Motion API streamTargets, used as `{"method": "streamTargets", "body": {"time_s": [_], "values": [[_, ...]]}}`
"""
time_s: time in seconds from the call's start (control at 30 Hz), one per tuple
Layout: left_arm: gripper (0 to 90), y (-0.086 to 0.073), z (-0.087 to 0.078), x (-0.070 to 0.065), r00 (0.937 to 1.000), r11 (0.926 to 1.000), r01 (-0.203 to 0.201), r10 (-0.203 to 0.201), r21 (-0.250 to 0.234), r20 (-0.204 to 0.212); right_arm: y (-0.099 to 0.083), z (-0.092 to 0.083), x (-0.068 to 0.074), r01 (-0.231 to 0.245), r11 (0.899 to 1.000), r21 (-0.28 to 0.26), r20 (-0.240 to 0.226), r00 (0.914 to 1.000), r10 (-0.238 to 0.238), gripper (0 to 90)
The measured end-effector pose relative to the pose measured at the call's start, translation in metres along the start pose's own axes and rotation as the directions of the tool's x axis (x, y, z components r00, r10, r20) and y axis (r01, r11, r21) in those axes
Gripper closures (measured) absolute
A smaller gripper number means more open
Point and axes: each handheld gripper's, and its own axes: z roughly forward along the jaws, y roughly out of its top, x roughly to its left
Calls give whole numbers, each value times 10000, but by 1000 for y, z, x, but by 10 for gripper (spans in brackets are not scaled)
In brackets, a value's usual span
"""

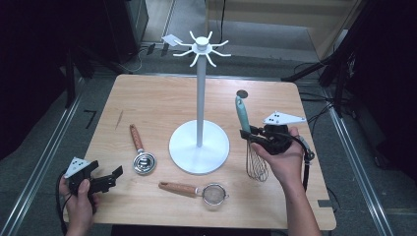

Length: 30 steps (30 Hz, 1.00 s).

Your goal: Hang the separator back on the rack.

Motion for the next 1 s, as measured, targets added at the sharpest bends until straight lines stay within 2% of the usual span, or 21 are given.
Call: {"method": "streamTargets", "body": {"time_s": [0.07,0.17,0.3,0.33,0.43,0.53,0.6,0.67,0.83,0.97,1.0], "values": [[0,0,0,0,10000,10000,3,-3,-5,-13,2,-2,2,110,9994,-333,58,9999,-108,711],[0,0,0,0,10000,10000,4,-4,-20,-18,3,-5,6,182,9957,-911,-93,9998,-192,712],[0,0,0,0,10000,10000,-4,4,-37,-33,4,-8,9,81,9917,-1284,-243,9996,-113,712],[0,0,0,-1,10000,10000,1,-1,-36,-56,4,-9,13,234,9887,-1479,-162,9995,-260,712],[0,0,0,-1,10000,10000,-15,15,-29,-82,5,-10,17,242,9862,-1637,-252,9993,-287,712],[0,0,0,-1,9999,10000,-19,19,0,-107,7,-15,26,430,9775,-2067,-311,9982,-505,712],[0,0,0,-1,9999,10000,-15,15,-6,-110,8,-16,29,412,9759,-2143,-359,9981,-501,712],[0,0,0,-1,9999,10000,-9,9,-3,-102,13,-19,36,523,9688,-2423,-386,9972,-635,712],[0,0,0,-1,10000,10000,-3,3,-19,-88,19,-21,45,600,9601,-2732,-466,9961,-755,712],[0,0,0,-1,9999,10000,-3,2,-49,-103,28,-24,57,740,9458,-3163,-609,9933,-981,711],[0,0,0,-1,9999,10000,-3,2,-49,-103,28,-24,57,740,9458,-3163,-609,9933,-981,711]]}}
